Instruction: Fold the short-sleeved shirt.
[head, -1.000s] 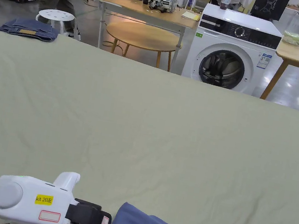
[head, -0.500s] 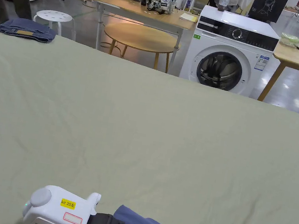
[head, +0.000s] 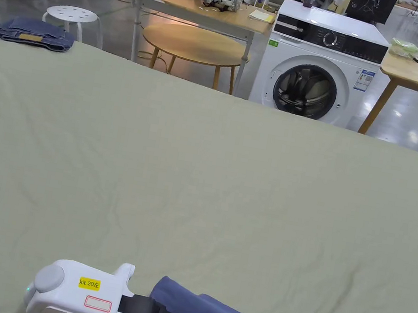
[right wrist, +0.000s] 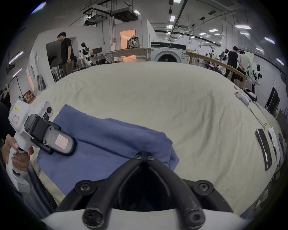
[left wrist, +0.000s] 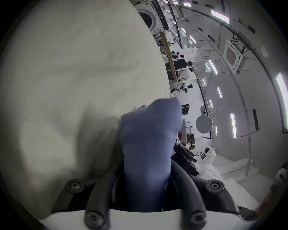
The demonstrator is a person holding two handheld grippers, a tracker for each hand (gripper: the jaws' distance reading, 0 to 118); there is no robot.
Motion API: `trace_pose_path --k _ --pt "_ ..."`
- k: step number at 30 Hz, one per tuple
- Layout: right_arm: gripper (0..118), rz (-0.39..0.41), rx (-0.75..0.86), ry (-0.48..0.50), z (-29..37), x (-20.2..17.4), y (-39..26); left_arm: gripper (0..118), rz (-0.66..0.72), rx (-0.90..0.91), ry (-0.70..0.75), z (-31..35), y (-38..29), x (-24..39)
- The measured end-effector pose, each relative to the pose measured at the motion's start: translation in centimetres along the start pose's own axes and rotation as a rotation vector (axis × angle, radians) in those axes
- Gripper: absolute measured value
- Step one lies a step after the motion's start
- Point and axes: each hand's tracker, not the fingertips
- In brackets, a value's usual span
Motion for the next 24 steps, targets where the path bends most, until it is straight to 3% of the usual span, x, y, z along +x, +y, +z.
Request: trace_pose_path --k 8,13,24 --pt "0 0.023 0.125 0.014 0.8 -1.6 4.2 18 -0.005 0.059 0.045 5.1 0.1 2.1" --pt "0 0.069 0.146 0.054 0.2 -3.5 6.7 18 -0.047 0.140 0.102 12.4 2.2 1.4" --pt "0 0.124 0.153 0.117 -1.0 -7.8 8.3 18 -0.040 0.256 0.401 29.9 4.3 2.4"
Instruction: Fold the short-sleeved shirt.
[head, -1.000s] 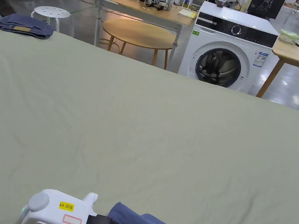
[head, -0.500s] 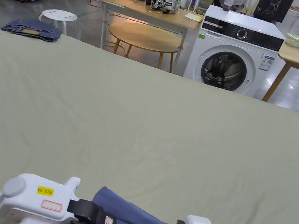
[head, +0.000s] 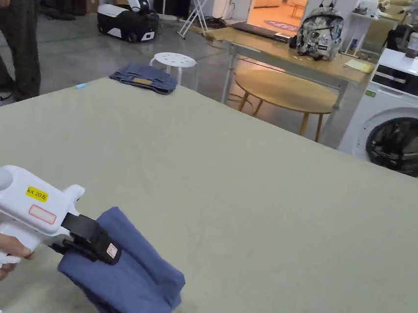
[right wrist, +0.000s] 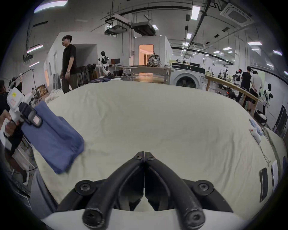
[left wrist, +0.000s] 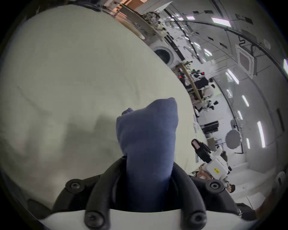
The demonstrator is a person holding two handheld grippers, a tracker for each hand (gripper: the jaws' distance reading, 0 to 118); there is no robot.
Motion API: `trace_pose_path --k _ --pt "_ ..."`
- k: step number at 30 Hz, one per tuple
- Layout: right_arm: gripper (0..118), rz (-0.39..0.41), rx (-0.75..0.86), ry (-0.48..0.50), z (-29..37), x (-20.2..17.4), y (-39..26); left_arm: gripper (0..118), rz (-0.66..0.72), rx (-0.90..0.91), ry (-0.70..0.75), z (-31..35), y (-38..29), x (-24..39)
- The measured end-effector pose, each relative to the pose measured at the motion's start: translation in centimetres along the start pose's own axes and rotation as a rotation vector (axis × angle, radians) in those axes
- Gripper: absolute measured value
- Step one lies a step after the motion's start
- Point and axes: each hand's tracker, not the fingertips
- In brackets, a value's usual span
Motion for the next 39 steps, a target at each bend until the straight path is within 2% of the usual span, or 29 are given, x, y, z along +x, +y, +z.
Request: trace_pose_path --k 6,15,18,19,22,23,30,31,35,38,39 --pt "0 0.005 -0.028 0.009 -0.7 -0.9 -0.8 18 -0.004 0.002 0.126 6.5 4.3 -3.1" --pt "0 0.015 -0.058 -0.010 -0.9 -0.9 -1.3 18 0.056 0.021 0.284 12.7 6.2 -5.4" --pt "0 0.012 -0.063 -0.014 -1.0 -1.0 -1.4 19 0.065 0.004 0.413 12.2 6.4 -6.4" --pt "0 0.010 -0.066 -0.013 -1.1 -1.1 -1.4 24 0.082 0.003 0.473 13.1 8.2 -9.5" --pt "0 0.014 -0.076 -0.011 -1.3 -1.3 -1.5 39 0.070 0.006 0.557 12.2 8.1 -10.2" --pt "0 0.015 -0.077 -0.010 -1.3 -1.4 -1.5 42 0.052 0.006 0.603 11.7 7.5 -8.7" --pt "0 0.024 -0.076 -0.003 -1.3 -1.5 -1.5 43 -0.053 -0.008 0.928 11.2 8.7 -9.2" --pt "0 0.022 -0.077 -0.001 -1.2 -1.5 -1.5 43 -0.085 -0.007 0.970 10.3 7.1 -7.2" --pt "0 0.018 -0.074 0.000 -1.1 -1.4 -1.6 43 -0.108 0.011 0.994 9.8 7.5 -7.7" --pt "0 0.010 -0.074 0.001 -1.1 -1.1 -1.7 42 -0.107 0.032 0.891 8.5 6.7 -7.4" --pt "0 0.008 -0.073 -0.001 -1.1 -1.0 -1.7 38 -0.109 0.048 0.847 8.2 6.5 -7.7"
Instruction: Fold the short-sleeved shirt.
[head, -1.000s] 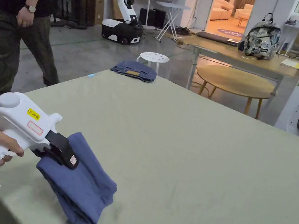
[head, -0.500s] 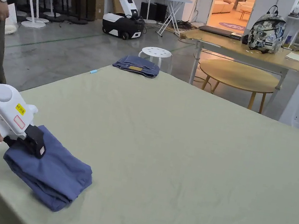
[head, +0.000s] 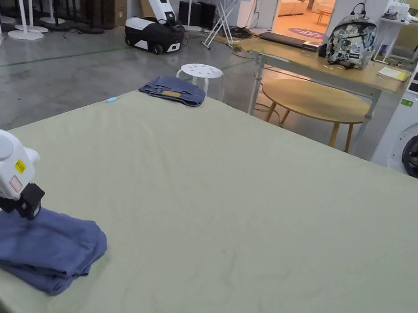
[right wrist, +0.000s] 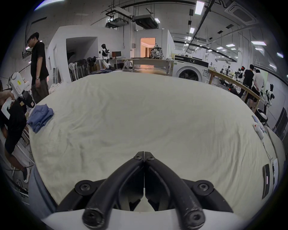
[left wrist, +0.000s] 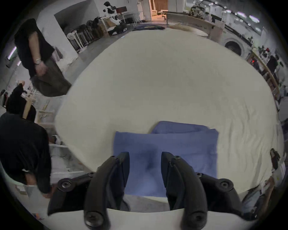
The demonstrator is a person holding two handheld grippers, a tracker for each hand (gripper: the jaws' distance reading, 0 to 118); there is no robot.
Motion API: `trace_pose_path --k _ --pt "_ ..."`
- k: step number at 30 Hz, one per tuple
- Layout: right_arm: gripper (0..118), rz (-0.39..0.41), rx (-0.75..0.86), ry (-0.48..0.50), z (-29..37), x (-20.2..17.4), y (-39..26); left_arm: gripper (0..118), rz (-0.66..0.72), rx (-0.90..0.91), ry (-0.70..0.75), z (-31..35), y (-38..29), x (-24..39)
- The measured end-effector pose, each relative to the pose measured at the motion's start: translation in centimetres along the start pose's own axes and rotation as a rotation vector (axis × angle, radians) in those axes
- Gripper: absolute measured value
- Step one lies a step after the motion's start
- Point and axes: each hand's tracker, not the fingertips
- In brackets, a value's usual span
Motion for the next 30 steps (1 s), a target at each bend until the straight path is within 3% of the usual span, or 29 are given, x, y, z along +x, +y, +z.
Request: trace_pose_path --k 2,7,11,23,30 --pt "0 -0.006 0.000 0.000 0.0 0.3 0.0 19 -0.008 0.011 -0.064 -0.5 -0.6 1.4" --pt "0 -0.030 0.016 -0.015 0.5 1.5 0.1 0 -0.091 0.125 -0.130 0.3 -3.0 8.4" --pt "0 -0.055 0.037 -0.040 1.2 2.9 0.5 0 -0.093 0.276 -0.234 1.4 -4.0 13.6" --pt "0 -0.128 0.215 -0.181 4.5 9.0 2.9 0 -0.203 0.804 -0.229 5.0 -10.7 34.0" --pt "0 -0.142 0.378 -0.256 6.6 11.8 4.3 0 -0.173 0.917 -0.237 6.1 -13.1 40.8"
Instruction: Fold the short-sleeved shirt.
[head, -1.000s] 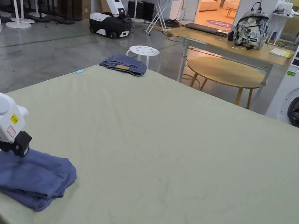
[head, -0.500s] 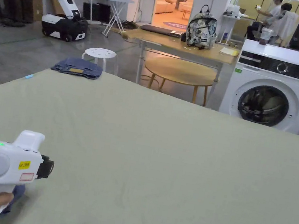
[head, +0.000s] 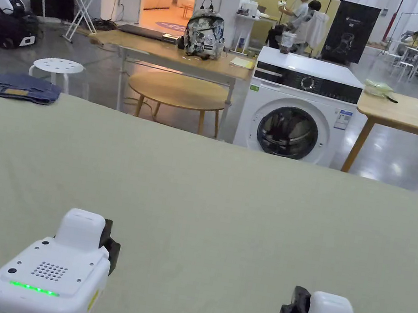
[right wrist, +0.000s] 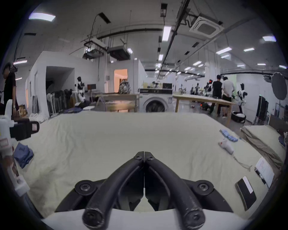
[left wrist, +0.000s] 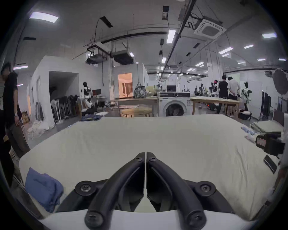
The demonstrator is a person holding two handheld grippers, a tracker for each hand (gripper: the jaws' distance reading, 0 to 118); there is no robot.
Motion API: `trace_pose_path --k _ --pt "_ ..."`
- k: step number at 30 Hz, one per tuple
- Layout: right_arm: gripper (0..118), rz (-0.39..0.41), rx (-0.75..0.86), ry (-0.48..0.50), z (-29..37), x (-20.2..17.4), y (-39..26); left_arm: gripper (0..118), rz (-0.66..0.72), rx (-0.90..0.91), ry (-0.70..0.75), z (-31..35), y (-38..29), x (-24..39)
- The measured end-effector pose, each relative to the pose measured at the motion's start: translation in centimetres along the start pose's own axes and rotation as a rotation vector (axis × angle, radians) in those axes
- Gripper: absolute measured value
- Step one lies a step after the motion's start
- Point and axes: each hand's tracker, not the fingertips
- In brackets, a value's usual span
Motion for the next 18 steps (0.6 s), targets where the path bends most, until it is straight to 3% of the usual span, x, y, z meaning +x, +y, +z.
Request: trace_pose_path --k 9,18 --pt "0 0.043 0.154 -0.047 0.5 1.8 0.5 0 0.012 0.104 0.039 0.5 0.4 1.6" --pt "0 -0.006 0.176 -0.067 0.4 2.1 0.8 0 0.011 0.108 0.018 0.2 0.9 1.1"
